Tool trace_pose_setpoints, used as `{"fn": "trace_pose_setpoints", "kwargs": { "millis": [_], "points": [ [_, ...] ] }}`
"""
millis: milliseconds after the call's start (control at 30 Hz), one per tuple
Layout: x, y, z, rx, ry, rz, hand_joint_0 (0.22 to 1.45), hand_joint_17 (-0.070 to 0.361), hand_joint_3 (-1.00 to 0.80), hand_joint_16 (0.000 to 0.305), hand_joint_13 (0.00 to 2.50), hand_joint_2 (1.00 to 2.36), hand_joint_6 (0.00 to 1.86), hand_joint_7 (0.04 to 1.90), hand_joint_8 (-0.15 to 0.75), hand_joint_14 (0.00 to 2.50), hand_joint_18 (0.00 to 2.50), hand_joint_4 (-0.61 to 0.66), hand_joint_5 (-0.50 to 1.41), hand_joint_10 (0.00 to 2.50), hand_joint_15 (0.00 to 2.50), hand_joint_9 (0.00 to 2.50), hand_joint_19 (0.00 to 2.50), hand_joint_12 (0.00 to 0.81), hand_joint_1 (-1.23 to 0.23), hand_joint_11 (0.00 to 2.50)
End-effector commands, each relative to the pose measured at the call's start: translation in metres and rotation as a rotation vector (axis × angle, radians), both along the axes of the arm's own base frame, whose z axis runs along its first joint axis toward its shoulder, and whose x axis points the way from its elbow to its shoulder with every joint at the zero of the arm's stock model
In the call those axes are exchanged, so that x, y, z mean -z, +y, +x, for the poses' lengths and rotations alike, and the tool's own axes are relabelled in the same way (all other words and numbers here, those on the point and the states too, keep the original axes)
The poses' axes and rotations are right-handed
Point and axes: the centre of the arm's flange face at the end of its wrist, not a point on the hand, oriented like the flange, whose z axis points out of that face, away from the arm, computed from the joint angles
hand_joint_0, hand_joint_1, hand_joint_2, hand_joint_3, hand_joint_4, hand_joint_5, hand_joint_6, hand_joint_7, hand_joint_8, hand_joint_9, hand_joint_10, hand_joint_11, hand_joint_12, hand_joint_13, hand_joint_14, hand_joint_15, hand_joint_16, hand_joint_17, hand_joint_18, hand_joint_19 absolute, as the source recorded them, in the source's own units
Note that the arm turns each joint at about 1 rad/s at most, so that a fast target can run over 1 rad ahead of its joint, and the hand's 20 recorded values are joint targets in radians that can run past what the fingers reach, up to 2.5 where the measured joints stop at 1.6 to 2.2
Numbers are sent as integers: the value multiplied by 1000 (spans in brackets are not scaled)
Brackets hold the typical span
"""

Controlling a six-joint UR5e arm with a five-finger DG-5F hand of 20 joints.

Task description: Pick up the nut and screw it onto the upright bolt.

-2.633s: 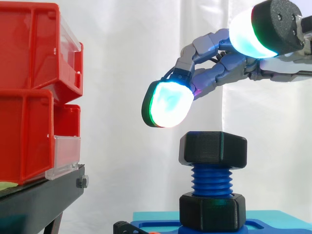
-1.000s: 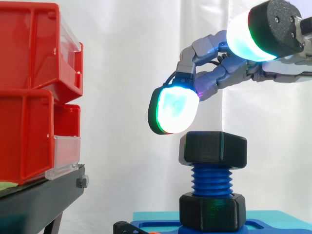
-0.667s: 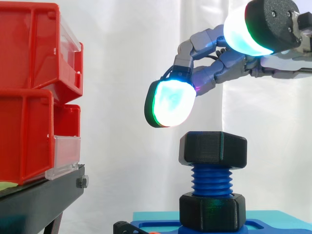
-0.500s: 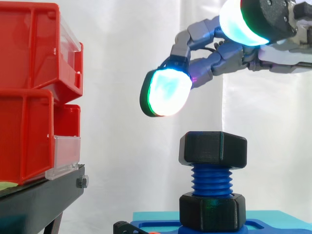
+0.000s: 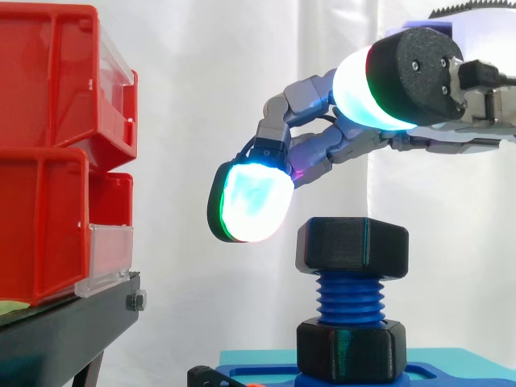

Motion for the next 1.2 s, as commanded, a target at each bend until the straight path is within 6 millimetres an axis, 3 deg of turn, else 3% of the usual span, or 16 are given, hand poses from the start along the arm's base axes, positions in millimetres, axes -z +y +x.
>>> {"fn": "trace_pose_setpoints", "kwargs": {
  "millis": [0,467,1033,1167],
  "points": [
    [-3,0,0,-10,18,-4,522,96,-500,43,480,1000,504,972,280,0,275,303,-97,0,0,604,0,349,-121,0],
    [2,-6,-4,-2,58,-13,523,96,-500,43,486,1000,504,1084,284,0,278,305,-82,0,0,618,0,346,-124,0],
    [4,-39,-7,3,78,-34,537,84,-500,37,635,1000,501,1464,301,0,426,253,-9,0,0,840,14,305,-181,0],
    [3,-49,-7,-4,70,-49,541,81,-500,36,690,1000,548,1381,306,0,479,228,14,0,0,945,35,290,-187,0]
  ]
}}
